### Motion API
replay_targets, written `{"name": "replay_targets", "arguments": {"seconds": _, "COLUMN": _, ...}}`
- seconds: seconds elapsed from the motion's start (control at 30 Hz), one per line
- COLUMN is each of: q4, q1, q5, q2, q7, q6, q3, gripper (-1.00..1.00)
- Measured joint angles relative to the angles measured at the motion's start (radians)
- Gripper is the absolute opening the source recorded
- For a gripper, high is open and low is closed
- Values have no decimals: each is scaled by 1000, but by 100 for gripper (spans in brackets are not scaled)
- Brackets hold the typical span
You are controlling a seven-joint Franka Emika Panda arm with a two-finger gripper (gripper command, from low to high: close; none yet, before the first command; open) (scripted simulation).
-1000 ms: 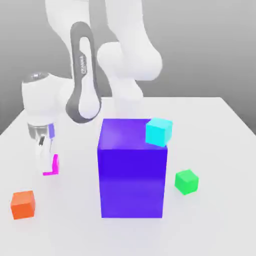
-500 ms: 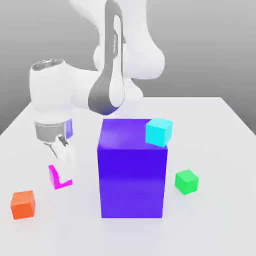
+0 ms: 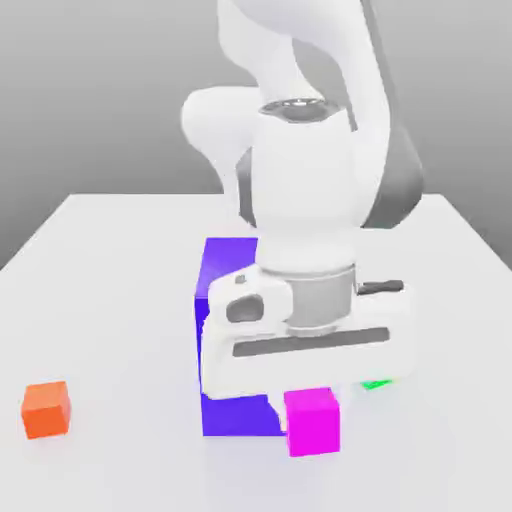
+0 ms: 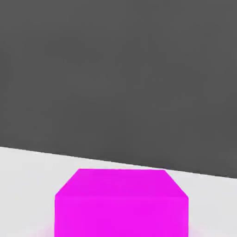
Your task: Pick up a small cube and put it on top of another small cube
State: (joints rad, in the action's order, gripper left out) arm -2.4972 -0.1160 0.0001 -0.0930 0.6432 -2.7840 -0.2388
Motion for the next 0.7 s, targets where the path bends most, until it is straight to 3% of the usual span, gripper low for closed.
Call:
{"name": "replay_targets", "arguments": {"seconds": 0.33, "q4": -134, "q1": 84, "q5": -104, "q2": 114, "q7": -396, "q6": 36, "q3": -51, "gripper": -100}}
{"name": "replay_targets", "arguments": {"seconds": 0.7, "q4": -286, "q1": 247, "q5": -48, "q2": 254, "q7": -951, "q6": 70, "q3": -48, "gripper": -100}}
